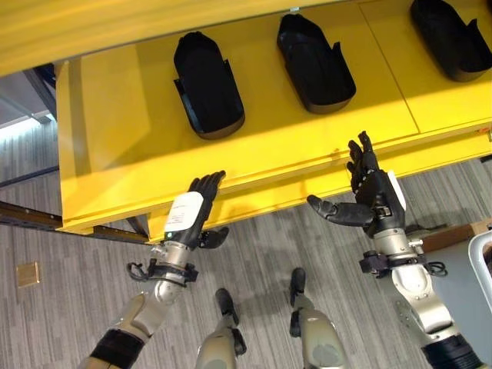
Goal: Move parts from the plastic box to the shelf.
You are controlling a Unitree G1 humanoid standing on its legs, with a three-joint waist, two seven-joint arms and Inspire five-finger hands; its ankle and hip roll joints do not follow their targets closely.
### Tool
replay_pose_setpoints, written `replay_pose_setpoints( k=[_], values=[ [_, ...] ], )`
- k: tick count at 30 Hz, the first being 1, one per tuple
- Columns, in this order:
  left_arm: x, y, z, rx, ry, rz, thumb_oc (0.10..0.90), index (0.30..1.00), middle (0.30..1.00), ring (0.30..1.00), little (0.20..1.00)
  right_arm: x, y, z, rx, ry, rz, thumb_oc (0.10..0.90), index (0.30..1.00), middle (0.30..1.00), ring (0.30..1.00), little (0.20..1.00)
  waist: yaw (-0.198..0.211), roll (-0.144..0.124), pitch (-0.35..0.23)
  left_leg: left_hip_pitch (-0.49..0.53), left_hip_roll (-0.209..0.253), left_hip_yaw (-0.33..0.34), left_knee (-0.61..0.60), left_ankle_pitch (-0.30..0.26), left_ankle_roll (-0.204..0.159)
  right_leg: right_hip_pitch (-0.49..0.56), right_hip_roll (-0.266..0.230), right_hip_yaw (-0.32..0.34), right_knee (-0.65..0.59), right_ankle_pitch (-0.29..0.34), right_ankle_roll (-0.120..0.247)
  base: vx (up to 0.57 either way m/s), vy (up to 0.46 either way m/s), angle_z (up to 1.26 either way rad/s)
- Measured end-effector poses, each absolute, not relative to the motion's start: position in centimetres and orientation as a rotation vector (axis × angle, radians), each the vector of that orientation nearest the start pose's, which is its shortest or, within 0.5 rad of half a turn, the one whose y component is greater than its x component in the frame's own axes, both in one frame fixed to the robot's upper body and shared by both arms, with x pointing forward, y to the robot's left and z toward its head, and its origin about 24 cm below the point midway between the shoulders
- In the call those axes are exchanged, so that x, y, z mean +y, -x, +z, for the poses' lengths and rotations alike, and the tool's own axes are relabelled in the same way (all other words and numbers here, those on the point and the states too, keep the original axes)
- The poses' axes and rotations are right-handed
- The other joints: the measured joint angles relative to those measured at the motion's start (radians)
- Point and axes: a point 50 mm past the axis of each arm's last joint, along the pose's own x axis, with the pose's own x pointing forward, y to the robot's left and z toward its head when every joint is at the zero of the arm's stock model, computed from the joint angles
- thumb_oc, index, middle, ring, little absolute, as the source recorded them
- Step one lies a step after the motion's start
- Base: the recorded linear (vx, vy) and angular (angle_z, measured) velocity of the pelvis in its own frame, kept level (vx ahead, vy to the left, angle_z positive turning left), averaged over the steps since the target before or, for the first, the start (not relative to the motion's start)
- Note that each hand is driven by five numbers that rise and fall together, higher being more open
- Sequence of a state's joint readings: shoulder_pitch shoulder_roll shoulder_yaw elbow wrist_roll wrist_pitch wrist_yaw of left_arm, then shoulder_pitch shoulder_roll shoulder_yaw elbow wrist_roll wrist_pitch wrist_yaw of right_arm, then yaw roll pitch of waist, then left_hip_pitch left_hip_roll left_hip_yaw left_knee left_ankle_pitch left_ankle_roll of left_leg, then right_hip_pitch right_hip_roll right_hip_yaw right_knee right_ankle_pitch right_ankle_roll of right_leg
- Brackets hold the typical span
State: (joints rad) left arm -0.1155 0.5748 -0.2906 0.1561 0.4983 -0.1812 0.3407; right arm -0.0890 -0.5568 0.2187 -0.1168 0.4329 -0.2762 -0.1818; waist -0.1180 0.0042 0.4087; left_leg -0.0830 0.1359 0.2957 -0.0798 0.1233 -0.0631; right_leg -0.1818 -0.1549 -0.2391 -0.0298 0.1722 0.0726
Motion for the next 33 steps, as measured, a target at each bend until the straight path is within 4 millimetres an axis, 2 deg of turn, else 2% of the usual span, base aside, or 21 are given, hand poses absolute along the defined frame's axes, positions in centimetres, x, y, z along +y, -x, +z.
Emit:
replay_pose_setpoints(
  k=[4,7,11,12,14,18,23,28,30,31,33],
  values=[
    [19.7,-26.2,5.1,-0.232,-1.017,-0.108,0.9,1.0,1.0,1.0,1.0,-19.0,-25.9,11.6,-0.347,0.055,0.107,0.9,1.0,1.0,1.0,1.0,-0.004,0.018,-0.026,0.022,0.001,0.0,0.0,0.0,0.0,0.022,0.002,-0.001,-0.002,0.0,0.0,0.01,-0.03,0.0],
    [19.5,-25.2,3.1,-0.144,-0.98,-0.163,0.9,1.0,1.0,1.0,1.0,-19.0,-25.9,11.5,-0.342,0.057,0.113,0.9,1.0,1.0,1.0,1.0,-0.017,0.022,-0.062,0.058,0.004,0.002,0.0,-0.01,-0.005,0.058,0.005,0.001,-0.007,-0.007,0.003,0.03,-0.035,-0.03],
    [19.5,-23.9,1.6,-0.059,-0.912,-0.214,0.9,1.0,1.0,1.0,1.0,-19.7,-25.6,11.1,-0.327,0.063,0.106,0.9,1.0,1.0,1.0,1.0,-0.023,0.023,-0.118,0.072,0.006,0.007,0.0,-0.015,-0.009,0.071,0.007,0.006,-0.012,-0.012,0.008,0.02,-0.063,-0.06],
    [19.4,-22.9,0.5,0.008,-0.807,-0.217,0.9,1.0,1.0,1.0,1.0,-20.3,-25.0,10.4,-0.297,0.066,0.087,0.9,1.0,1.0,1.0,1.0,-0.024,0.025,-0.15,0.092,0.008,0.02,0.0,-0.019,-0.01,0.086,0.01,0.013,-0.017,-0.015,0.011,-0.01,-0.066,-0.15],
    [19.1,-21.8,-0.5,0.074,-0.664,-0.197,0.9,1.0,1.0,1.0,1.0,-21.1,-24.2,9.5,-0.259,0.072,0.072,0.9,1.0,1.0,1.0,1.0,-0.025,0.029,-0.178,0.112,0.011,0.029,-0.001,-0.031,-0.012,0.103,0.015,0.025,-0.024,-0.016,0.011,0.0,-0.07,-0.19],
    [19.1,-20.3,-1.5,0.157,-0.438,-0.139,0.9,1.0,1.0,1.0,1.0,-21.5,-23.1,8.2,-0.2,0.074,0.071,0.9,1.0,1.0,1.0,1.0,-0.05,0.037,-0.226,0.125,0.024,0.05,-0.001,-0.043,-0.013,0.102,0.03,0.043,-0.023,-0.016,0.007,-0.01,-0.116,-0.18],
    [18.9,-19.8,-2.2,0.212,-0.157,-0.062,0.9,1.0,1.0,1.0,1.0,-22.2,-21.9,7.0,-0.142,0.078,0.059,0.9,1.0,1.0,1.0,1.0,-0.072,0.067,-0.28,0.141,0.059,0.064,-0.001,-0.045,-0.018,0.103,0.068,0.06,-0.012,-0.031,-0.015,-0.02,-0.155,-0.12],
    [18.9,-19.9,-2.1,0.214,-0.053,-0.046,0.9,1.0,1.0,1.0,1.0,-22.7,-21.4,6.8,-0.128,0.084,0.043,0.9,1.0,1.0,1.0,1.0,-0.071,0.087,-0.302,0.175,0.115,0.063,0.0,-0.044,-0.015,0.131,0.127,0.063,0.004,-0.06,-0.057,0.01,-0.148,-0.08],
    [19.2,-20.1,-1.8,0.202,-0.049,-0.031,0.9,1.0,1.0,1.0,1.0,-22.8,-21.4,6.8,-0.128,0.085,0.039,0.9,1.0,1.0,1.0,1.0,-0.07,0.09,-0.304,0.17,0.132,0.044,0.037,-0.043,-0.014,0.117,0.149,0.075,0.026,-0.078,-0.079,-0.03,-0.124,-0.18],
    [19.4,-20.1,-1.7,0.201,-0.043,-0.021,0.9,1.0,1.0,1.0,1.0,-22.8,-21.4,6.8,-0.127,0.084,0.04,0.9,1.0,1.0,1.0,1.0,-0.053,0.084,-0.302,0.169,0.134,0.0,0.066,-0.035,-0.01,0.113,0.152,0.091,0.036,-0.085,-0.087,-0.02,-0.091,-0.44],
    [19.8,-20.1,-1.7,0.202,-0.015,0.0,0.9,1.0,1.0,1.0,1.0,-22.8,-21.4,6.8,-0.131,0.084,0.048,0.9,1.0,1.0,1.0,1.0,-0.025,0.058,-0.303,0.147,0.116,-0.122,0.124,0.015,-0.018,0.124,0.135,0.12,0.035,-0.085,-0.087,0.0,-0.084,-0.43]
  ],
)
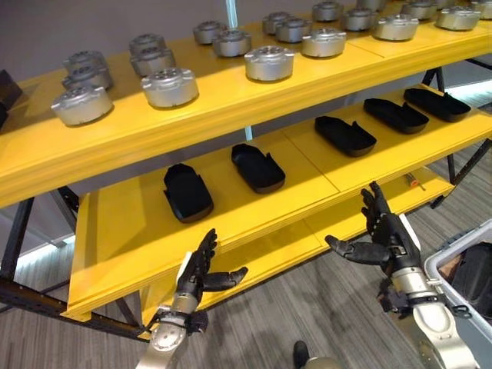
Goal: Move parts from the plastic box to the shelf.
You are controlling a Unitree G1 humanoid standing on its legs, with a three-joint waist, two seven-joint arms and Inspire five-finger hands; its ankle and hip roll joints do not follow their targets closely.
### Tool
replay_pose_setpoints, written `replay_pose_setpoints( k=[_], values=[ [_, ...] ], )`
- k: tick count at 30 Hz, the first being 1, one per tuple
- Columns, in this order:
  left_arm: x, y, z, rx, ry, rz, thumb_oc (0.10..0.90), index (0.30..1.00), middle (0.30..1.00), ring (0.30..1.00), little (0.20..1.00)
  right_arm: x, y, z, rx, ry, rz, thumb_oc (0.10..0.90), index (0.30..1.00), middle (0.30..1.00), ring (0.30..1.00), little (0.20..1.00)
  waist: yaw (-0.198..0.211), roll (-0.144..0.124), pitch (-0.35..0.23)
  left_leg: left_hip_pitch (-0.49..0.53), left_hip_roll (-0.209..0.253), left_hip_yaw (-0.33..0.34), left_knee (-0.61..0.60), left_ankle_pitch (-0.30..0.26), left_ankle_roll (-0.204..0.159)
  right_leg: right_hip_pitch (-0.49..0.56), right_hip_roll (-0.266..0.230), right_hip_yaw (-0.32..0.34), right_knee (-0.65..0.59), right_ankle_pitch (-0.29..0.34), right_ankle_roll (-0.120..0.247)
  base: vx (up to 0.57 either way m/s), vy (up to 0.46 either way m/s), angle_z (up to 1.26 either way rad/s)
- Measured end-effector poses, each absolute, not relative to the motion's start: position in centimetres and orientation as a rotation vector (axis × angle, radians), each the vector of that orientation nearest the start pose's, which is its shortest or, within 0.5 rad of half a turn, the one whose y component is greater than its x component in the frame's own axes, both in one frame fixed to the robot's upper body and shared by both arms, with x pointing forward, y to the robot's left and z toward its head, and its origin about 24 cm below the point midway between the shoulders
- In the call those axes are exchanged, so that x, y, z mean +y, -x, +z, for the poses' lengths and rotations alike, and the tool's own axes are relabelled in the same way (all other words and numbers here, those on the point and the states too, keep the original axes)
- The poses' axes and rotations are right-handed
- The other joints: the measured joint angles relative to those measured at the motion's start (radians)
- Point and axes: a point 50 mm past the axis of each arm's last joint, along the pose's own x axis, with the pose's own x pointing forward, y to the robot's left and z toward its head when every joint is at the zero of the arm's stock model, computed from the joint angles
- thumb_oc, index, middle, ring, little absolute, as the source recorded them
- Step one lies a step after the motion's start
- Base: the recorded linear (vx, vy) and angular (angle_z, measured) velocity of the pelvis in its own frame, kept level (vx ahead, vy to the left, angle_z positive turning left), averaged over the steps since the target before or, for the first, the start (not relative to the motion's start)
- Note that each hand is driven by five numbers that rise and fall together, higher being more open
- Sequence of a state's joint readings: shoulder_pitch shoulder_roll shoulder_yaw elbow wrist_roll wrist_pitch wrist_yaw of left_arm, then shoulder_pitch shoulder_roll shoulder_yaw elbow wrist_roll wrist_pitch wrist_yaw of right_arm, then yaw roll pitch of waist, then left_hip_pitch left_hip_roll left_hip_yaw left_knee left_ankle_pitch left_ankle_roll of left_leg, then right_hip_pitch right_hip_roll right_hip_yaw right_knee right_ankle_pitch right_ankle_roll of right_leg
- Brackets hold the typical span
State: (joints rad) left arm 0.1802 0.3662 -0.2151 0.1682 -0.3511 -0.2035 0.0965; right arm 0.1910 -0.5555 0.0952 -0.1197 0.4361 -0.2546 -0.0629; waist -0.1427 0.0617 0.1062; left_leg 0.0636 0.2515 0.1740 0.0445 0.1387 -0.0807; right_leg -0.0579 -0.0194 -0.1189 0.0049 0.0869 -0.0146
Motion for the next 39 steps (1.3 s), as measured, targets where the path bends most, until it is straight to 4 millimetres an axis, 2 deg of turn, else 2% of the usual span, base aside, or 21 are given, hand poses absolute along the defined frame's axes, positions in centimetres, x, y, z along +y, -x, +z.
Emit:
replay_pose_setpoints(
  k=[2,3,5,7,9,10,11,13,15,17,21,28,29,30,31,32,33,35,36,37,39],
  values=[
    [20.2,-20.3,-1.3,0.183,-0.014,0.012,0.9,1.0,1.0,1.0,1.0,-22.8,-21.5,7.0,-0.138,0.086,0.05,0.9,1.0,1.0,1.0,1.0,0.009,-0.034,0.012,-0.054,-0.034,-0.102,0.088,0.019,-0.008,-0.001,-0.016,0.035,-0.008,0.006,-0.01,0.04,-0.087,-0.17],
    [20.2,-20.3,-1.2,0.18,-0.011,0.014,0.9,1.0,1.0,1.0,1.0,-22.9,-21.5,7.0,-0.138,0.084,0.048,0.9,1.0,1.0,1.0,1.0,0.01,-0.044,0.014,-0.076,-0.06,-0.132,0.111,-0.018,-0.016,-0.001,-0.032,0.043,-0.01,0.008,-0.012,0.06,-0.038,-0.13],
    [20.3,-19.6,-1.6,0.193,-0.006,0.01,0.9,1.0,1.0,1.0,1.0,-23.1,-21.5,7.1,-0.14,0.075,0.054,0.9,1.0,1.0,1.0,1.0,0.02,-0.063,0.013,-0.074,-0.168,-0.144,0.057,-0.086,0.012,-0.001,-0.067,0.077,-0.019,0.008,-0.012,0.04,-0.002,-0.26],
    [20.4,-19.0,-2.0,0.211,-0.004,0.015,0.9,1.0,1.0,1.0,1.0,-23.2,-21.4,7.1,-0.135,0.077,0.056,0.9,1.0,1.0,1.0,1.0,0.024,-0.054,0.013,-0.072,-0.238,-0.109,0.026,-0.11,0.047,-0.001,-0.067,0.085,-0.013,0.01,-0.011,0.0,-0.01,-0.3],
    [20.4,-18.9,-1.9,0.209,-0.003,0.014,0.9,1.0,1.0,1.0,1.0,-23.4,-21.1,6.8,-0.122,0.079,0.052,0.9,1.0,1.0,1.0,1.0,0.026,-0.054,0.013,-0.086,-0.332,-0.171,0.009,-0.159,0.075,-0.044,-0.062,0.106,0.033,0.009,-0.009,0.0,-0.008,-0.22],
    [20.4,-18.9,-1.9,0.209,-0.003,0.014,0.9,1.0,1.0,1.0,1.0,-23.4,-21.1,6.8,-0.122,0.079,0.052,0.9,1.0,1.0,1.0,1.0,0.026,-0.054,0.013,-0.086,-0.332,-0.171,0.009,-0.159,0.075,-0.044,-0.062,0.106,0.033,0.009,-0.009,0.01,0.011,-1.18],
    [20.7,-19.0,-1.6,0.189,-0.004,0.031,0.9,1.0,1.0,1.0,1.0,-22.8,-21.6,7.1,-0.144,0.064,0.071,0.9,1.0,1.0,1.0,1.0,0.067,-0.02,0.023,-0.09,-0.369,-0.259,-0.008,-0.189,0.133,-0.117,0.003,0.173,0.101,-0.002,0.013,0.04,0.052,-1.35],
    [21.1,-19.0,-1.5,0.186,-0.006,0.044,0.9,1.0,1.0,1.0,1.0,-22.3,-21.6,6.9,-0.141,0.048,0.088,0.9,1.0,1.0,1.0,1.0,0.058,-0.025,0.047,-0.105,-0.357,-0.226,0.004,-0.145,0.139,-0.149,0.015,0.186,0.23,-0.083,0.042,0.1,0.098,-0.94],
    [20.9,-19.0,-1.5,0.187,-0.003,0.042,0.9,1.0,1.0,1.0,1.0,-22.2,-21.7,6.7,-0.136,0.034,0.082,0.9,1.0,1.0,1.0,1.0,0.045,-0.044,0.051,-0.078,-0.363,-0.19,-0.019,-0.142,0.142,-0.159,0.012,0.214,0.274,-0.103,0.037,0.11,0.093,-0.38],
    [20.4,-19.5,-1.3,0.171,0.001,0.021,0.9,1.0,1.0,1.0,1.0,-22.0,-22.0,6.9,-0.147,0.027,0.085,0.9,1.0,1.0,1.0,1.0,0.036,-0.046,0.051,-0.057,-0.355,-0.121,-0.066,-0.12,0.151,-0.182,0.009,0.237,0.308,-0.128,0.046,0.09,0.101,-0.51],
    [19.8,-20.7,-0.6,0.132,0.051,0.012,0.9,1.0,1.0,1.0,1.0,-21.4,-22.4,7.0,-0.156,0.022,0.104,0.9,1.0,1.0,1.0,1.0,0.02,-0.045,0.052,-0.044,-0.335,-0.078,-0.095,-0.099,0.149,-0.175,0.029,0.252,0.232,-0.08,0.048,0.06,0.085,-0.35],
    [19.3,-22.0,0.3,0.086,0.089,0.0,0.9,1.0,1.0,1.0,1.0,-19.8,-23.0,7.1,-0.159,0.01,0.158,0.9,1.0,1.0,1.0,1.0,0.004,-0.055,0.059,-0.047,-0.309,0.011,-0.098,-0.112,0.145,-0.179,0.09,0.35,0.163,-0.018,0.04,-0.01,0.046,-0.47],
    [19.6,-22.3,0.6,0.073,0.074,0.003,0.9,1.0,1.0,1.0,1.0,-19.1,-23.4,7.3,-0.166,0.009,0.184,0.9,1.0,1.0,1.0,1.0,0.013,-0.061,0.064,-0.045,-0.307,0.047,-0.094,-0.12,0.145,-0.185,0.104,0.362,0.149,-0.003,0.071,-0.04,-0.033,-1.47],
    [20.3,-22.9,1.4,0.048,0.043,0.018,0.9,1.0,1.0,1.0,1.0,-17.3,-24.7,8.1,-0.204,-0.004,0.238,0.9,1.0,1.0,1.0,1.0,0.048,-0.063,0.083,-0.055,-0.262,0.11,-0.098,-0.122,0.158,-0.18,0.101,0.324,0.075,0.055,0.221,-0.01,-0.093,-1.7],
    [20.3,-23.7,2.0,0.022,0.039,0.014,0.9,1.0,1.0,1.0,1.0,-16.9,-25.3,8.6,-0.229,0.006,0.258,0.9,1.0,1.0,1.0,1.0,0.053,-0.057,0.097,-0.061,-0.242,0.145,-0.099,-0.118,0.154,-0.204,0.07,0.198,0.13,-0.009,0.133,0.11,-0.209,-1.91],
    [19.8,-24.2,2.4,-0.001,0.057,0.014,0.9,1.0,1.0,1.0,1.0,-16.7,-26.2,9.2,-0.249,0.013,0.255,0.9,1.0,1.0,1.0,1.0,0.075,-0.042,0.11,-0.062,-0.218,0.206,-0.095,-0.121,0.152,-0.218,-0.085,-0.081,0.215,-0.044,0.091,0.11,-0.177,-1.19],
    [19.7,-24.3,2.5,-0.006,0.058,0.02,0.9,1.0,1.0,1.0,1.0,-16.5,-26.6,9.5,-0.262,0.023,0.26,0.9,1.0,1.0,1.0,1.0,0.076,-0.033,0.118,-0.066,-0.207,0.226,-0.082,-0.134,0.15,-0.212,-0.166,-0.117,0.219,-0.041,0.116,0.13,-0.2,-1.01],
    [19.9,-24.4,2.4,-0.002,0.054,0.033,0.9,1.0,1.0,1.0,1.0,-16.3,-27.1,10.3,-0.292,0.047,0.263,0.9,1.0,1.0,1.0,1.0,0.077,-0.036,0.132,-0.059,-0.217,0.25,-0.067,-0.142,0.13,-0.205,-0.318,-0.104,0.17,-0.015,0.169,0.1,-0.149,-0.59],
    [20.0,-24.4,2.3,0.001,0.053,0.035,0.9,1.0,1.0,1.0,1.0,-16.3,-27.1,10.3,-0.294,0.049,0.254,0.9,1.0,1.0,1.0,1.0,0.066,-0.036,0.133,-0.057,-0.216,0.253,-0.071,-0.142,0.129,-0.201,-0.358,-0.075,0.123,0.001,0.195,0.13,-0.201,-0.32],
    [20.0,-24.5,2.3,0.002,0.048,0.035,0.9,1.0,1.0,1.0,1.0,-16.3,-27.1,10.2,-0.289,0.055,0.245,0.9,1.0,1.0,1.0,1.0,0.061,-0.043,0.137,-0.044,-0.214,0.259,-0.087,-0.126,0.106,-0.188,-0.39,-0.08,0.061,0.033,0.228,0.1,-0.154,-0.17],
    [20.4,-24.4,2.4,0.004,0.033,0.036,0.9,1.0,1.0,1.0,1.0,-16.3,-27.0,9.9,-0.278,0.053,0.237,0.9,1.0,1.0,1.0,1.0,0.063,-0.083,0.149,-0.012,-0.216,0.267,-0.107,-0.109,0.078,-0.15,-0.406,-0.095,-0.024,0.09,0.232,0.16,-0.234,0.01]
  ],
)
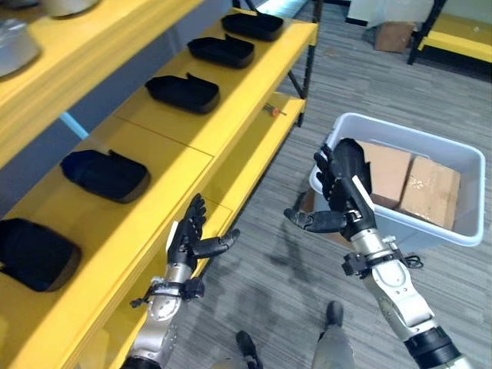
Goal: Move parts from the plastic box to the shelf.
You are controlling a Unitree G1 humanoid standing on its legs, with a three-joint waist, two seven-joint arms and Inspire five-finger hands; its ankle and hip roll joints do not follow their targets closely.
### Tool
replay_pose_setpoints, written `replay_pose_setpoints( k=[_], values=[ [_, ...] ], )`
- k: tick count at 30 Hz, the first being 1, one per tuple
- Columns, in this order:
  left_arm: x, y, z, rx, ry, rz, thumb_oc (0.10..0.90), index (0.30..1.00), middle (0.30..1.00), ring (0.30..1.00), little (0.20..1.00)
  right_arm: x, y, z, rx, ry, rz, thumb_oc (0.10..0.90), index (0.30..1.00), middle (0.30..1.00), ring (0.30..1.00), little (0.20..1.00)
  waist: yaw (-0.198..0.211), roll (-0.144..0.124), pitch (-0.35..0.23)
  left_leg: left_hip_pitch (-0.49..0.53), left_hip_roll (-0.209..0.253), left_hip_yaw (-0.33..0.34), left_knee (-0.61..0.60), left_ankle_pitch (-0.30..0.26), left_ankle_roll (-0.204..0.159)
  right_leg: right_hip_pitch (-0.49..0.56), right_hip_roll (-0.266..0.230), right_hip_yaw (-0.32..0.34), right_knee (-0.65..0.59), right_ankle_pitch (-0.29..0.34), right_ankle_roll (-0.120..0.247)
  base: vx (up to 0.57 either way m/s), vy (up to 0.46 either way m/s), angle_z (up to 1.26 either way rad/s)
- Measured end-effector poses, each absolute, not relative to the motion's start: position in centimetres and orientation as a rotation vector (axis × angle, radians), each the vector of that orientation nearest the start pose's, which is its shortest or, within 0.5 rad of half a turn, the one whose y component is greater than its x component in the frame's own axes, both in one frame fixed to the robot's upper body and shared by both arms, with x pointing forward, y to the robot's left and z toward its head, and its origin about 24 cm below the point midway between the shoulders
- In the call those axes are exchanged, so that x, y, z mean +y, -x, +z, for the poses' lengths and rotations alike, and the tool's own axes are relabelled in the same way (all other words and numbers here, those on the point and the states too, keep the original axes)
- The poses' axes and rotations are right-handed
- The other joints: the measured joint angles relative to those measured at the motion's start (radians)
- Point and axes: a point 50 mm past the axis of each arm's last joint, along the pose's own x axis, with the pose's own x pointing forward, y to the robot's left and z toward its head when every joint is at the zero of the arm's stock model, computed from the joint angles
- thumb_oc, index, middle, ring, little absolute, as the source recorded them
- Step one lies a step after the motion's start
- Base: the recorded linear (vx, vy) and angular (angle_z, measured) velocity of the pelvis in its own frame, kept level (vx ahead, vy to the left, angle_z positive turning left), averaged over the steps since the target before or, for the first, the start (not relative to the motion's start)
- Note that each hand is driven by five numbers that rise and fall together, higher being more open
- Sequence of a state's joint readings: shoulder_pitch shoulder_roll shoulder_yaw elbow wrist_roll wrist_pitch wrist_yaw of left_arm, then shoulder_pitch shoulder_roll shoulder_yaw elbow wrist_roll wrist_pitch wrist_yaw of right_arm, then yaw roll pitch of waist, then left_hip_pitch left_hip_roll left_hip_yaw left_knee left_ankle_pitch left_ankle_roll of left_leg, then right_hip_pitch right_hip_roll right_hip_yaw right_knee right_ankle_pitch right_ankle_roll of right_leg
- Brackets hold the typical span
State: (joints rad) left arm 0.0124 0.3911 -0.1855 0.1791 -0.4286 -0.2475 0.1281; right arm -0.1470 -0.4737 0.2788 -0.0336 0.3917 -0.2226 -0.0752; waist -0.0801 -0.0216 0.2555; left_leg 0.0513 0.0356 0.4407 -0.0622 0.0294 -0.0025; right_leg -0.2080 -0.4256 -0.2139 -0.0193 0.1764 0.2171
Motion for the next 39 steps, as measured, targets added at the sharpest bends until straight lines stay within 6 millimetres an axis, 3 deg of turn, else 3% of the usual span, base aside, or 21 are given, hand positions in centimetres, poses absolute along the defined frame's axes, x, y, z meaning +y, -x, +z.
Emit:
replay_pose_setpoints(
  k=[1,2,3,4,9,12,13,15,16,18,19,21,24,27,29,30,31,32,34,36,39],
  values=[
    [20.6,-24.4,2.4,0.007,0.022,0.036,0.9,1.0,1.0,1.0,1.0,-16.4,-26.6,9.3,-0.256,0.045,0.227,0.9,1.0,1.0,1.0,1.0,-0.004,-0.05,-0.005,0.027,0.0,-0.01,-0.009,-0.002,-0.038,0.043,0.03,-0.025,-0.008,0.021,-0.009,0.27,-0.408,0.19],
    [20.6,-24.4,2.4,0.007,0.022,0.036,0.9,1.0,1.0,1.0,1.0,-16.4,-26.6,9.3,-0.256,0.045,0.227,0.9,1.0,1.0,1.0,1.0,-0.004,-0.05,-0.005,0.027,0.0,-0.01,-0.009,-0.002,-0.038,0.043,0.03,-0.025,-0.008,0.021,-0.009,0.2,-0.314,0.35],
    [19.6,-24.0,1.6,0.033,0.073,0.055,0.9,1.0,1.0,1.0,1.0,-17.2,-26.7,8.2,-0.202,0.073,0.208,0.9,1.0,1.0,1.0,1.0,-0.016,0.005,-0.01,0.042,0.085,-0.056,-0.017,0.01,-0.06,0.057,0.116,-0.048,0.038,0.014,-0.051,0.18,-0.323,0.06],
    [19.2,-24.0,1.6,0.031,0.08,0.045,0.9,1.0,1.0,1.0,1.0,-17.4,-26.8,8.1,-0.192,0.08,0.195,0.9,1.0,1.0,1.0,1.0,-0.009,0.02,-0.011,0.043,0.121,-0.067,-0.011,0.019,-0.049,0.054,0.158,-0.048,0.048,-0.005,-0.071,0.17,-0.303,-0.07],
    [17.9,-25.1,2.3,-0.005,0.119,0.023,0.9,1.0,1.0,1.0,1.0,-19.7,-27.2,9.2,-0.228,0.093,0.089,0.9,1.0,1.0,1.0,1.0,-0.048,0.024,-0.014,-0.015,0.244,-0.152,0.131,0.105,-0.056,0.025,0.265,-0.044,0.122,-0.095,-0.145,0.17,-0.346,-0.29],
    [17.8,-25.6,2.9,-0.029,0.12,0.02,0.9,1.0,1.0,1.0,1.0,-19.9,-27.2,9.5,-0.244,0.09,0.072,0.9,1.0,1.0,1.0,1.0,-0.045,0.02,-0.016,-0.089,0.298,-0.246,0.286,0.181,-0.122,-0.001,0.305,-0.041,0.196,-0.158,-0.2,0.2,-0.339,-0.26],
    [17.8,-25.6,2.8,-0.026,0.12,0.024,0.9,1.0,1.0,1.0,1.0,-19.8,-27.1,9.3,-0.239,0.087,0.074,0.9,1.0,1.0,1.0,1.0,-0.021,0.011,-0.017,-0.142,0.317,-0.339,0.419,0.233,-0.134,-0.018,0.316,-0.015,0.265,-0.204,-0.244,0.15,-0.213,-0.55],
    [17.4,-25.4,2.4,-0.008,0.155,0.016,0.9,1.0,1.0,1.0,1.0,-20.0,-26.8,9.3,-0.241,0.087,0.066,0.9,1.0,1.0,1.0,1.0,-0.008,0.007,-0.019,-0.249,0.286,-0.37,0.63,0.278,-0.109,0.022,0.355,-0.003,0.261,-0.251,-0.309,0.2,-0.138,-0.3],
    [17.0,-25.2,2.5,-0.013,0.167,0.004,0.9,1.0,1.0,1.0,1.0,-20.6,-26.5,9.0,-0.237,0.071,0.023,0.9,1.0,1.0,1.0,1.0,0.002,-0.032,-0.015,-0.404,0.132,-0.383,0.81,0.046,-0.071,0.055,0.36,0.011,0.186,-0.224,-0.301,0.28,0.101,0.04],
    [17.2,-24.7,2.1,0.006,0.17,0.02,0.9,1.0,1.0,1.0,1.0,-20.4,-26.5,9.1,-0.244,0.056,0.014,0.9,1.0,1.0,1.0,1.0,0.01,-0.05,-0.013,-0.482,-0.026,-0.398,0.656,-0.065,-0.036,0.092,0.371,0.036,0.11,-0.201,-0.304,0.34,0.164,-0.47],
    [17.5,-24.4,1.5,0.028,0.164,0.04,0.9,1.0,1.0,1.0,1.0,-20.2,-26.6,9.1,-0.247,0.046,0.019,0.9,1.0,1.0,1.0,1.0,0.046,-0.048,-0.011,-0.463,-0.024,-0.333,0.341,-0.037,-0.031,0.108,0.397,0.061,0.072,-0.193,-0.239,0.28,0.178,-1.08],
    [18.1,-24.4,0.3,0.079,0.142,0.068,0.9,1.0,1.0,1.0,1.0,-19.5,-26.7,8.6,-0.234,0.033,0.035,0.9,1.0,1.0,1.0,1.0,0.051,-0.012,0.001,-0.443,0.048,-0.298,-0.029,0.068,-0.057,0.174,0.477,0.074,0.032,-0.179,-0.234,0.29,0.193,-0.76],
    [19.0,-23.7,-0.6,0.122,0.132,0.126,0.9,1.0,1.0,1.0,1.0,-18.4,-26.3,7.8,-0.208,0.014,0.066,0.9,1.0,1.0,1.0,1.0,0.064,-0.03,0.012,-0.457,0.068,-0.421,-0.009,0.096,-0.05,0.243,0.508,0.161,0.012,-0.203,-0.209,0.36,0.248,-1.04],
    [19.0,-24.1,0.0,0.093,0.137,0.12,0.9,1.0,1.0,1.0,1.0,-18.6,-26.5,8.1,-0.219,0.021,0.056,0.9,1.0,1.0,1.0,1.0,0.026,-0.023,0.011,-0.377,0.028,-0.317,0.064,0.115,-0.023,0.306,0.503,0.221,-0.022,-0.212,-0.213,0.25,0.227,-0.97],
    [18.9,-24.5,0.7,0.051,0.141,0.115,0.9,1.0,1.0,1.0,1.0,-18.7,-26.6,8.3,-0.227,0.025,0.047,0.9,1.0,1.0,1.0,1.0,0.027,-0.02,0.009,-0.307,-0.01,-0.292,0.016,0.146,0.023,0.308,0.505,0.235,-0.018,-0.213,-0.212,0.23,0.242,-1.0],
    [18.7,-24.6,1.0,0.039,0.146,0.108,0.9,1.0,1.0,1.0,1.0,-18.9,-26.5,8.3,-0.224,0.035,0.049,0.9,1.0,1.0,1.0,1.0,0.027,0.014,0.008,-0.267,-0.01,-0.278,-0.006,0.219,0.119,0.31,0.537,0.229,0.007,-0.223,-0.198,0.31,0.381,-0.62],
    [18.7,-25.0,1.3,0.029,0.136,0.098,0.9,1.0,1.0,1.0,1.0,-18.7,-26.3,7.8,-0.209,0.02,0.036,0.9,1.0,1.0,1.0,1.0,-0.005,0.025,0.008,-0.221,-0.005,-0.231,-0.019,0.19,0.154,0.314,0.545,0.226,0.062,-0.278,-0.165,0.16,0.236,-0.39],
    [18.4,-25.6,1.9,0.006,0.138,0.09,0.9,1.0,1.0,1.0,1.0,-18.5,-26.4,7.9,-0.212,0.026,0.044,0.9,1.0,1.0,1.0,1.0,0.0,0.028,0.009,-0.225,0.0,-0.245,-0.019,0.184,0.162,0.24,0.53,0.226,0.181,-0.348,-0.143,0.14,0.221,-0.44],
    [18.2,-26.0,2.5,-0.022,0.156,0.109,0.9,1.0,1.0,1.0,1.0,-18.0,-26.9,8.7,-0.24,0.071,0.095,0.9,1.0,1.0,1.0,1.0,0.03,0.033,0.012,-0.226,-0.025,-0.263,-0.016,0.177,0.17,0.175,0.397,0.206,0.209,-0.394,-0.138,0.11,0.171,-0.65],
    [18.0,-26.5,3.1,-0.044,0.151,0.102,0.9,1.0,1.0,1.0,1.0,-17.7,-26.9,8.9,-0.252,0.075,0.109,0.9,1.0,1.0,1.0,1.0,0.025,0.016,0.009,-0.226,-0.09,-0.264,-0.015,0.174,0.168,0.206,0.247,0.207,0.025,-0.265,-0.083,0.09,0.155,0.06],
    [17.8,-27.3,4.2,-0.089,0.145,0.09,0.9,1.0,1.0,1.0,1.0,-17.5,-27.1,8.6,-0.226,0.082,0.114,0.9,1.0,1.0,1.0,1.0,0.043,0.011,0.011,-0.238,-0.094,-0.26,-0.016,0.151,0.132,0.173,0.224,0.2,0.084,-0.27,-0.043,0.05,0.108,0.26]
  ],
)
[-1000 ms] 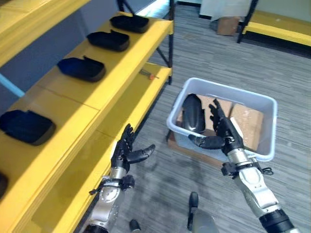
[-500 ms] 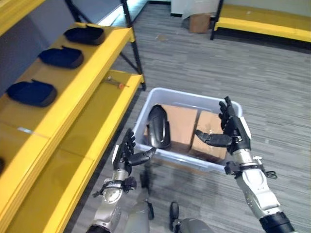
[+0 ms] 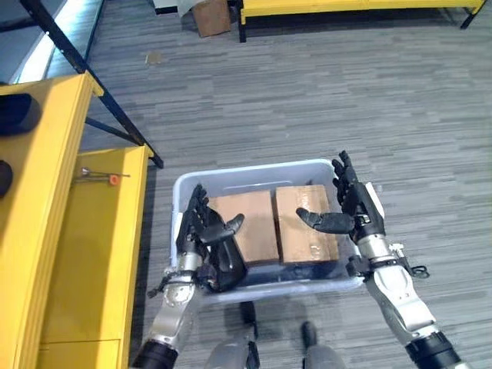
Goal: Move parts from the plastic box to the shelf.
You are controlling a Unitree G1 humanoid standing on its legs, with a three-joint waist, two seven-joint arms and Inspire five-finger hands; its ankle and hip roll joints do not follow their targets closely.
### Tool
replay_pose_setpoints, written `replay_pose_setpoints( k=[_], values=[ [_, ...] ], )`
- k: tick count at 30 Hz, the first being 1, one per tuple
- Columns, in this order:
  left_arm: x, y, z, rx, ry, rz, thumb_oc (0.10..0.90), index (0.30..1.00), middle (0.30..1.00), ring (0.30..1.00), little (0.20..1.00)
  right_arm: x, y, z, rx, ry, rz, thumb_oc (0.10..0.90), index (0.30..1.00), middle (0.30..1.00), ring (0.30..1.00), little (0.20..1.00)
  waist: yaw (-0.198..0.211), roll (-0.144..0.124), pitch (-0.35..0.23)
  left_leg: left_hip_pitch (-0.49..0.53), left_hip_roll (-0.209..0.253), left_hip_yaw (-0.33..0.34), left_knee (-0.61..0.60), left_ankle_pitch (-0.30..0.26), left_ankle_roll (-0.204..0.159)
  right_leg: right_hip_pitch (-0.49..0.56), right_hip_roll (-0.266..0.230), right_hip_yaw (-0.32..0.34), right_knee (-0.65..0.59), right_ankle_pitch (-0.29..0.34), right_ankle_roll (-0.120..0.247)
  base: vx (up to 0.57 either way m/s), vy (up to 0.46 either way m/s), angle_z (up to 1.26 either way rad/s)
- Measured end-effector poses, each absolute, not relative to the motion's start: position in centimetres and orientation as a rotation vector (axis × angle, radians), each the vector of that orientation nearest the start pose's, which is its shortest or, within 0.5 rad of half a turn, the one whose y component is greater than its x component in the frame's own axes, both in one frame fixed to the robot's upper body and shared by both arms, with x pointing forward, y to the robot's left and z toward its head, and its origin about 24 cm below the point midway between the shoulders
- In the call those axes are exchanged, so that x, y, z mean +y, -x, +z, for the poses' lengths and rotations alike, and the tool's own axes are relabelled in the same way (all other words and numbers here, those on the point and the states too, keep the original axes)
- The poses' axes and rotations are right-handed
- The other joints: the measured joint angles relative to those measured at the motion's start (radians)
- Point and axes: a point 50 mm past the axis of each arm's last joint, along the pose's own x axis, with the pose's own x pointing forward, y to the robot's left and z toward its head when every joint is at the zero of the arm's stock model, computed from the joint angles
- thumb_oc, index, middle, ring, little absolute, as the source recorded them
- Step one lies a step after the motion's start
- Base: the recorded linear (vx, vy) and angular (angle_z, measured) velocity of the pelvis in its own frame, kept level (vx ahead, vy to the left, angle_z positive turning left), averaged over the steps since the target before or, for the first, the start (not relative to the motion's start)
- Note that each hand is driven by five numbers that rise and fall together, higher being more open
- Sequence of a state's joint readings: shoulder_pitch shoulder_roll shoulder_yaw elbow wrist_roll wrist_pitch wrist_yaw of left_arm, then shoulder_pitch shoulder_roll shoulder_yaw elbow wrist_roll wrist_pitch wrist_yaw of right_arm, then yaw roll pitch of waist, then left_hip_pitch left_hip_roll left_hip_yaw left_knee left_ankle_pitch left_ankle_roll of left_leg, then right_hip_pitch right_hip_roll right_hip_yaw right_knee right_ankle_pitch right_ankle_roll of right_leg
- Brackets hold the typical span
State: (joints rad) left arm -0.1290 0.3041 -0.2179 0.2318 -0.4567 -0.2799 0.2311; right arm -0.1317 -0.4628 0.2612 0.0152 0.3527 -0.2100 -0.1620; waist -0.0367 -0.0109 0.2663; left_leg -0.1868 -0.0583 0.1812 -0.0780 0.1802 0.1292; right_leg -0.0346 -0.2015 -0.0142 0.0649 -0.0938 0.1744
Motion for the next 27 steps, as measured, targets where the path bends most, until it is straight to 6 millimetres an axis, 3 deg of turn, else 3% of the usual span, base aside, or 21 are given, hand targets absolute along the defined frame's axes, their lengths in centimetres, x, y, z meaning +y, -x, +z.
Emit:
replay_pose_setpoints(
  k=[2,4,6,8,11,12,13,16,17,18,19,21,24,27],
  values=[
    [17.8,-27.1,3.9,-0.077,0.141,0.089,0.9,1.0,1.0,1.0,1.0,-17.3,-27.0,8.3,-0.212,0.084,0.126,0.9,1.0,1.0,1.0,1.0,0.007,-0.006,0.001,0.013,0.004,0.003,0.0,-0.002,-0.001,-0.014,0.006,0.001,0.058,-0.011,0.014,0.03,0.092,0.08],
    [18.4,-26.3,3.2,-0.048,0.119,0.096,0.9,1.0,1.0,1.0,1.0,-17.1,-27.2,8.7,-0.227,0.094,0.135,0.9,1.0,1.0,1.0,1.0,0.013,-0.009,0.001,0.028,0.02,0.008,0.001,-0.02,-0.026,-0.046,0.018,-0.005,0.148,-0.023,0.022,-0.02,0.054,-0.08],
    [19.9,-26.1,3.3,-0.05,0.067,0.113,0.9,1.0,1.0,1.0,1.0,-16.3,-27.9,9.8,-0.274,0.081,0.15,0.9,1.0,1.0,1.0,1.0,0.016,-0.048,0.015,0.016,0.032,0.028,0.004,-0.051,-0.043,-0.11,0.012,-0.049,0.223,-0.05,0.014,0.0,0.003,-0.3],
    [20.7,-26.1,3.6,-0.052,0.038,0.123,0.9,1.0,1.0,1.0,1.0,-15.8,-28.3,10.5,-0.304,0.103,0.167,0.9,1.0,1.0,1.0,1.0,0.016,-0.083,0.021,-0.008,0.028,0.045,0.005,-0.047,-0.046,-0.115,0.0,-0.08,0.169,-0.05,0.007,0.02,-0.122,-0.28],
    [20.8,-26.3,3.9,-0.064,0.044,0.138,0.9,1.0,1.0,1.0,1.0,-15.6,-29.0,11.4,-0.338,0.154,0.185,0.9,1.0,1.0,1.0,1.0,0.019,-0.069,0.042,-0.024,0.046,0.048,0.007,-0.046,-0.049,-0.184,-0.023,-0.109,0.198,-0.063,0.012,0.02,-0.124,-0.3],
    [20.8,-26.5,4.1,-0.073,0.044,0.144,0.9,1.0,1.0,1.0,1.0,-15.6,-29.2,11.8,-0.352,0.187,0.196,0.9,1.0,1.0,1.0,1.0,0.019,-0.058,0.057,-0.031,0.058,0.06,0.011,-0.046,-0.057,-0.201,-0.044,-0.12,0.154,-0.037,0.018,0.03,-0.161,-0.01],
    [20.9,-26.6,4.2,-0.08,0.048,0.153,0.9,1.0,1.0,1.0,1.0,-15.8,-29.0,11.5,-0.34,0.191,0.19,0.9,1.0,1.0,1.0,1.0,0.012,-0.072,0.057,-0.037,0.052,0.049,0.017,-0.045,-0.08,-0.194,-0.086,-0.132,0.058,0.045,0.018,0.04,-0.156,0.16],
    [21.0,-26.6,4.7,-0.101,0.044,0.157,0.9,1.0,1.0,1.0,1.0,-15.8,-28.8,11.0,-0.324,0.199,0.188,0.9,1.0,1.0,1.0,1.0,0.025,-0.109,0.058,-0.043,0.051,0.03,0.017,-0.043,-0.096,-0.138,-0.102,-0.142,-0.051,0.125,0.017,0.03,-0.182,0.37],
    [21.0,-26.6,4.8,-0.106,0.051,0.159,0.9,1.0,1.0,1.0,1.0,-15.9,-28.8,11.1,-0.327,0.214,0.191,0.9,1.0,1.0,1.0,1.0,0.037,-0.108,0.061,-0.049,0.063,0.024,0.016,-0.037,-0.114,-0.131,-0.094,-0.151,-0.081,0.182,0.025,0.01,-0.2,0.36],
    [20.7,-25.8,4.6,-0.108,0.085,0.169,0.9,1.0,1.0,1.0,1.0,-16.0,-28.9,11.4,-0.34,0.244,0.195,0.9,1.0,1.0,1.0,1.0,0.047,-0.081,0.065,-0.076,0.111,0.013,0.017,-0.029,-0.141,-0.12,-0.042,-0.189,-0.123,0.212,0.005,-0.02,-0.299,0.35],
    [20.2,-25.3,4.0,-0.083,0.096,0.159,0.9,1.0,1.0,1.0,1.0,-16.3,-29.1,11.5,-0.338,0.268,0.197,0.9,1.0,1.0,1.0,1.0,0.047,-0.061,0.071,-0.085,0.146,0.006,0.018,-0.004,-0.15,-0.109,-0.002,-0.215,-0.137,0.211,-0.01,-0.03,-0.297,0.32],
    [19.9,-25.0,3.5,-0.059,0.095,0.145,0.9,1.0,1.0,1.0,1.0,-16.4,-29.3,11.7,-0.341,0.289,0.197,0.9,1.0,1.0,1.0,1.0,0.047,-0.054,0.076,-0.089,0.166,-0.006,0.021,0.016,-0.165,-0.102,0.028,-0.24,-0.14,0.204,-0.025,-0.03,-0.239,0.21],
    [19.1,-25.3,3.7,-0.067,0.101,0.119,0.9,1.0,1.0,1.0,1.0,-16.7,-30.0,13.0,-0.381,0.394,0.2,0.9,1.0,1.0,1.0,1.0,0.051,-0.039,0.086,-0.108,0.186,-0.031,0.025,0.027,-0.174,-0.093,0.053,-0.271,-0.149,0.194,-0.04,-0.02,-0.166,0.26],
    [18.8,-25.4,3.9,-0.079,0.098,0.099,0.9,1.0,1.0,1.0,1.0,-16.0,-31.5,15.4,-0.465,0.548,0.23,0.9,1.0,1.0,1.0,1.0,0.085,-0.023,0.108,-0.113,0.198,-0.05,0.038,0.03,-0.176,-0.078,0.071,-0.299,-0.147,0.178,-0.048,-0.03,-0.155,0.22]
  ],
)
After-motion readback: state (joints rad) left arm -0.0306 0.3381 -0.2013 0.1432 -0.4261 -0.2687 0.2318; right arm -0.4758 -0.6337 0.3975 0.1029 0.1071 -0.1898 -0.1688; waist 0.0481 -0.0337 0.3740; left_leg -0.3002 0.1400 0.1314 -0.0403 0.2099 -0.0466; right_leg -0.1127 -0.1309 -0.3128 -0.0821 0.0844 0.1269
